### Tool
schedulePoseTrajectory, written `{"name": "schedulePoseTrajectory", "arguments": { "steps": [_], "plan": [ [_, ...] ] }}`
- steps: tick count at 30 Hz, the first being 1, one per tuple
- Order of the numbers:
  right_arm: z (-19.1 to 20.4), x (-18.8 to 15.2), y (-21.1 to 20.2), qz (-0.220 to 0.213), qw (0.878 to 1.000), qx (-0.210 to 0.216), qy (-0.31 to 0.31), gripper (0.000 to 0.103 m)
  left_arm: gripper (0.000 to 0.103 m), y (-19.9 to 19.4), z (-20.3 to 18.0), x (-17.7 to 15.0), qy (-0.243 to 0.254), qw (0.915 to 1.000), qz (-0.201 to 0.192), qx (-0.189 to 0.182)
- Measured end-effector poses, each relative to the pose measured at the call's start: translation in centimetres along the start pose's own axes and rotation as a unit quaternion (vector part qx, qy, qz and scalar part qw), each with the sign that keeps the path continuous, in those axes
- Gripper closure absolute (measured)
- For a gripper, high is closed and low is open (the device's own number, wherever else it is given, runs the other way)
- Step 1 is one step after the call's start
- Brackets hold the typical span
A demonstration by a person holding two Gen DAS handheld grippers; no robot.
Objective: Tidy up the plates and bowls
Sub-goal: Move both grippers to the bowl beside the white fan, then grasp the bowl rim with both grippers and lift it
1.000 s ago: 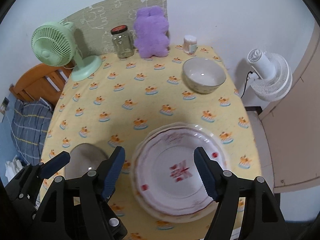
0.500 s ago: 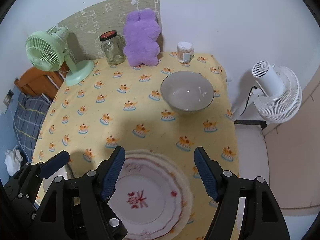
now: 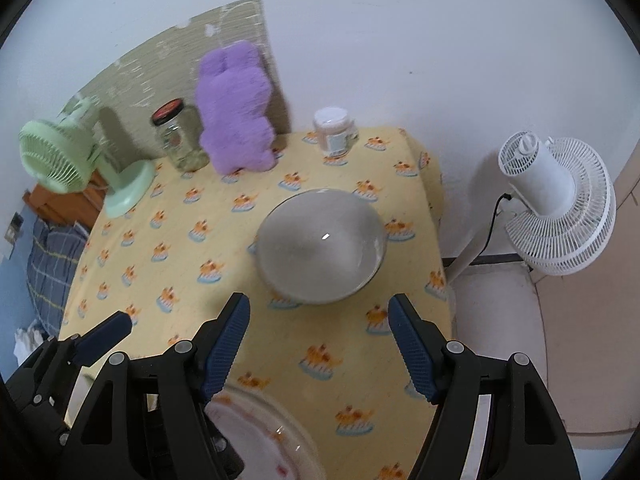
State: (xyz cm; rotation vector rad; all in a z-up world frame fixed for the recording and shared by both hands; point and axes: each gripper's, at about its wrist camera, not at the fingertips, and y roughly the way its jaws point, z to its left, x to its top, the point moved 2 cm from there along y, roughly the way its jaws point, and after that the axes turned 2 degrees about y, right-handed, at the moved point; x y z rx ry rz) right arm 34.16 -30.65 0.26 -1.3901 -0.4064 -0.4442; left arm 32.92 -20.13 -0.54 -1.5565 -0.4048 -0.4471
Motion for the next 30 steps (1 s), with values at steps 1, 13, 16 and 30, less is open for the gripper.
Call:
{"name": "schedulePoseTrajectory", "arguments": {
  "steps": [1,13,16,30],
  "plan": [
    [-0.3,0.4,0.3,-0.001,1.0,-0.003,0.002,0.028,0.021,0.5,-0.3,0.5,0.0,1.0,0.0,0.001],
    [-3.4,4.1,5.9,0.006,1.0,-0.021,0.008,0.028,0.022,6.8,-2.5,4.1,0.022,0.9997,0.003,0.009],
    [-4.1,4.6,7.6,0.014,1.0,-0.019,0.009,0.028,0.029,8.6,-3.3,4.7,0.03,0.9995,0.011,-0.004],
    [-4.4,4.7,13.7,0.064,0.998,-0.004,0.017,0.063,0.066,13.7,-3.2,4.7,0.025,0.9983,0.052,0.006]
  ]
}}
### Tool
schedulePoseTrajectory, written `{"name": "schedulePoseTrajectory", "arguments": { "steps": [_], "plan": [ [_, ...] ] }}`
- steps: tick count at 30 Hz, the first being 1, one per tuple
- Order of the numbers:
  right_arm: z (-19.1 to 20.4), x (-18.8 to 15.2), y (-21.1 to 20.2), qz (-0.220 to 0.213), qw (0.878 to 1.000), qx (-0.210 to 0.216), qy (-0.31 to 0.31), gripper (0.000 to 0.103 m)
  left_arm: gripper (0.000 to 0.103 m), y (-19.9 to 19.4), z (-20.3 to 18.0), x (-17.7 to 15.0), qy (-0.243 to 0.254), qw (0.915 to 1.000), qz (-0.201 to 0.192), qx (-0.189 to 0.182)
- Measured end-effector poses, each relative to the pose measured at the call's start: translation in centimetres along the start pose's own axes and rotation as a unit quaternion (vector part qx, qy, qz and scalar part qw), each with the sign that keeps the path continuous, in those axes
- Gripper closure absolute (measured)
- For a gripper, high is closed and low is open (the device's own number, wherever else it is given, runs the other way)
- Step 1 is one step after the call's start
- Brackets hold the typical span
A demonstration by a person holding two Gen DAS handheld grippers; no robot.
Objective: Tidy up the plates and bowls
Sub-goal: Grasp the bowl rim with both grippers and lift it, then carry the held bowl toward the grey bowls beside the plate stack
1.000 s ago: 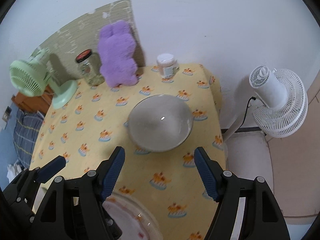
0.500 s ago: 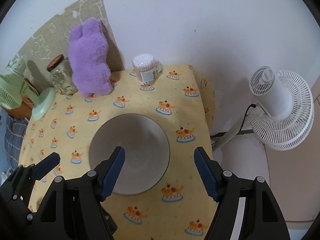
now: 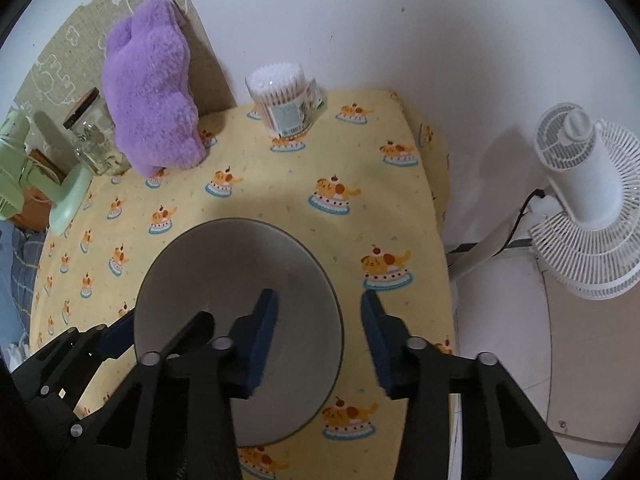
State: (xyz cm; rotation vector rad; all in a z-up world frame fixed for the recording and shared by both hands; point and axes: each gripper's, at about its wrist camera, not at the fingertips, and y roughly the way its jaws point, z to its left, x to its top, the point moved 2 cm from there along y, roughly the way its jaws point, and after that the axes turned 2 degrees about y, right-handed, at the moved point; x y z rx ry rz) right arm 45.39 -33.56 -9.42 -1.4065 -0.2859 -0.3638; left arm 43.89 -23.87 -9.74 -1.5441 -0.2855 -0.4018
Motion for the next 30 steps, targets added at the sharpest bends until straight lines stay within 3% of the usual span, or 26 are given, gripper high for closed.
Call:
{"name": "schedulePoseTrajectory", "arguments": {
  "steps": [3,14,30],
  "plan": [
    [0.3,0.1,0.4,0.001,1.0,-0.001,-0.002,0.073,0.069,0.2,0.2,0.1,0.003,1.0,0.003,0.004],
    [0.1,-0.3,-0.1,0.016,1.0,0.0,0.02,0.072,0.069,-0.3,0.1,-0.3,0.007,0.9997,0.023,0.003],
    [0.6,-4.8,-4.3,0.029,0.999,0.019,0.037,0.072,0.069,-4.2,0.5,-3.9,0.024,0.9992,0.03,0.011]
  ]
}}
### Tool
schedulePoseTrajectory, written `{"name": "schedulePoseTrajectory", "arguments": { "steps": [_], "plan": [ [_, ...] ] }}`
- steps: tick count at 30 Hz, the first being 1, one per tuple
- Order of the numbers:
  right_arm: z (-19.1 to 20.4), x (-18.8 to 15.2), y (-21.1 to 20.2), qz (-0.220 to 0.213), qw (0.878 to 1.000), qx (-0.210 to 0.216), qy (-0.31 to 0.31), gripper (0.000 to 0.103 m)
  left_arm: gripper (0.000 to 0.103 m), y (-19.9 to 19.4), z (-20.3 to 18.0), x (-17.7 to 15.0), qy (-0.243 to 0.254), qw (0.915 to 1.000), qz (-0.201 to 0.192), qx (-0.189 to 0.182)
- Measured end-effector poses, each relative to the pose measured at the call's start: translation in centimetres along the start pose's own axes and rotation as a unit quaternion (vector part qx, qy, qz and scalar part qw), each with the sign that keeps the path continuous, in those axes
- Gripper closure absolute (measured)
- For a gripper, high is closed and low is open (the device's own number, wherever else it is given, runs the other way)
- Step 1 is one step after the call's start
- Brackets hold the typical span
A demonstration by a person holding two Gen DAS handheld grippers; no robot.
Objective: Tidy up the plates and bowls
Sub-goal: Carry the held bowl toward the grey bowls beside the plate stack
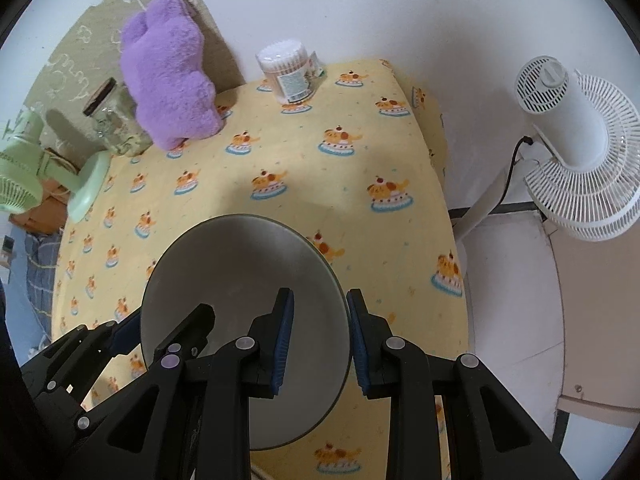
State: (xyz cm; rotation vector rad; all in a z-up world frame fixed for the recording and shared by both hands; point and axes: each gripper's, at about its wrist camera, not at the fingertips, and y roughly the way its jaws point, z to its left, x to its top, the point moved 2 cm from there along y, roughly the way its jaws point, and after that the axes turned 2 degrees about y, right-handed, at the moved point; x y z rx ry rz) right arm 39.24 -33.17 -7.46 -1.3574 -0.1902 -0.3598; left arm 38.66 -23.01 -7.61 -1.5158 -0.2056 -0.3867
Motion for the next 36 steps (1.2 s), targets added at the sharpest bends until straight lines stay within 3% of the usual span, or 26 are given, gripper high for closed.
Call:
{"name": "schedulePoseTrajectory", "arguments": {
  "steps": [20,36],
  "plan": [
    [4.3,-5.6,-8.7,-0.044,0.999,-0.004,-0.029,0.072,0.069,-8.4,3.2,-5.6,-0.023,0.9988,-0.041,-0.01],
    [13.7,-12.5,-11.8,-0.063,0.997,-0.033,-0.025,0.072,0.069,-12.3,12.2,-12.0,-0.007,0.9973,-0.063,-0.037]
  ]
}}
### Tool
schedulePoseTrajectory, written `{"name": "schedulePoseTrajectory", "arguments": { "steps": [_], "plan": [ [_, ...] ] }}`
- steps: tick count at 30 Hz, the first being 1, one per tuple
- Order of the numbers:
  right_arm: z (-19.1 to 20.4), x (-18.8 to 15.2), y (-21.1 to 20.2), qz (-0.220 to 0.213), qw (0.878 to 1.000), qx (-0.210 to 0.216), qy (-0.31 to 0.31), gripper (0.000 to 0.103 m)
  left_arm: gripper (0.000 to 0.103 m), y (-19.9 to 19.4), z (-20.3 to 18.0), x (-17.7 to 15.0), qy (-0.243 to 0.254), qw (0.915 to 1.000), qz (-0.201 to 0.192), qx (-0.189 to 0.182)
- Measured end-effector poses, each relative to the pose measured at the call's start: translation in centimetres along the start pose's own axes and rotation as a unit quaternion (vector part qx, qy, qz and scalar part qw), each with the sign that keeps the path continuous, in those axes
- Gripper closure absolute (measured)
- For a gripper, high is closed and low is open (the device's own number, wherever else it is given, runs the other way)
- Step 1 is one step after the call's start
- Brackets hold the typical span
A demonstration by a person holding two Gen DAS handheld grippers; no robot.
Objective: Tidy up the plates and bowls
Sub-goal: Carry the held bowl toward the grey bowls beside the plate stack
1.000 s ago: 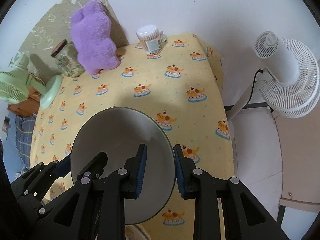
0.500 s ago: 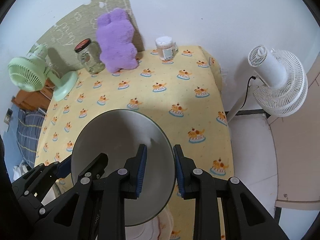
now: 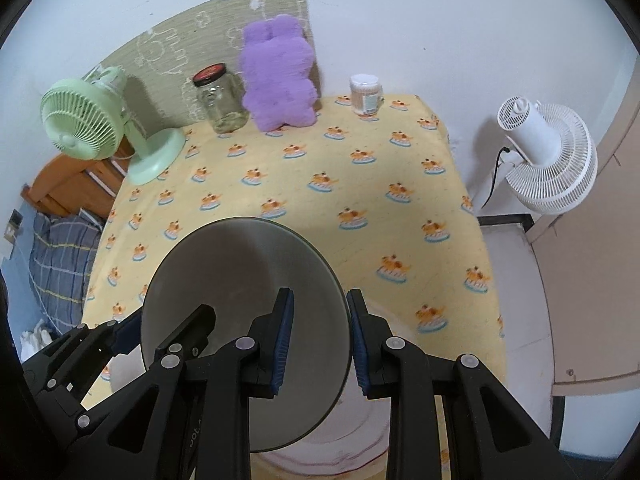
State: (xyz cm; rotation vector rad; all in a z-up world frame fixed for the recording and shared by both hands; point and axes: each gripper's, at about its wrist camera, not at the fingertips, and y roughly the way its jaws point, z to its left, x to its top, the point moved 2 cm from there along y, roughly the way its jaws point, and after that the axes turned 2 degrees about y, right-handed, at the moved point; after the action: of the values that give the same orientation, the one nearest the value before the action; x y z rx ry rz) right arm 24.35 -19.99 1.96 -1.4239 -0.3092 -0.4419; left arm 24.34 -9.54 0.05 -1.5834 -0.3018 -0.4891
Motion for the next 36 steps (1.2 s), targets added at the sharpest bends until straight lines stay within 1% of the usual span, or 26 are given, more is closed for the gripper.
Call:
{"name": "schedulePoseTrajectory", "arguments": {
  "steps": [6,13,19,27,33,36],
  "plan": [
    [4.8,-1.9,-0.9,-0.005,1.0,-0.014,0.0,0.072,0.069,-1.2,4.2,-1.9,0.001,0.9999,-0.004,-0.013],
    [9.5,-4.1,-1.3,-0.01,1.0,-0.015,0.001,0.072,0.069,-2.4,8.7,-3.9,0.008,0.9999,-0.008,-0.013],
    [12.6,-6.1,-1.1,-0.007,1.0,-0.015,0.0,0.072,0.069,-2.7,11.5,-5.6,0.012,0.9999,-0.003,-0.011],
    [15.0,-8.3,-0.1,0.009,1.0,-0.021,-0.002,0.072,0.069,-2.1,13.8,-7.8,0.009,0.9997,0.013,-0.018],
    [15.8,-9.3,1.1,0.024,0.999,-0.027,-0.001,0.072,0.069,-1.0,14.8,-9.0,0.006,0.9993,0.029,-0.023],
    [16.2,-9.8,1.9,0.035,0.999,-0.031,-0.003,0.072,0.069,-0.2,15.2,-9.6,-0.001,0.9986,0.045,-0.029]
  ]
}}
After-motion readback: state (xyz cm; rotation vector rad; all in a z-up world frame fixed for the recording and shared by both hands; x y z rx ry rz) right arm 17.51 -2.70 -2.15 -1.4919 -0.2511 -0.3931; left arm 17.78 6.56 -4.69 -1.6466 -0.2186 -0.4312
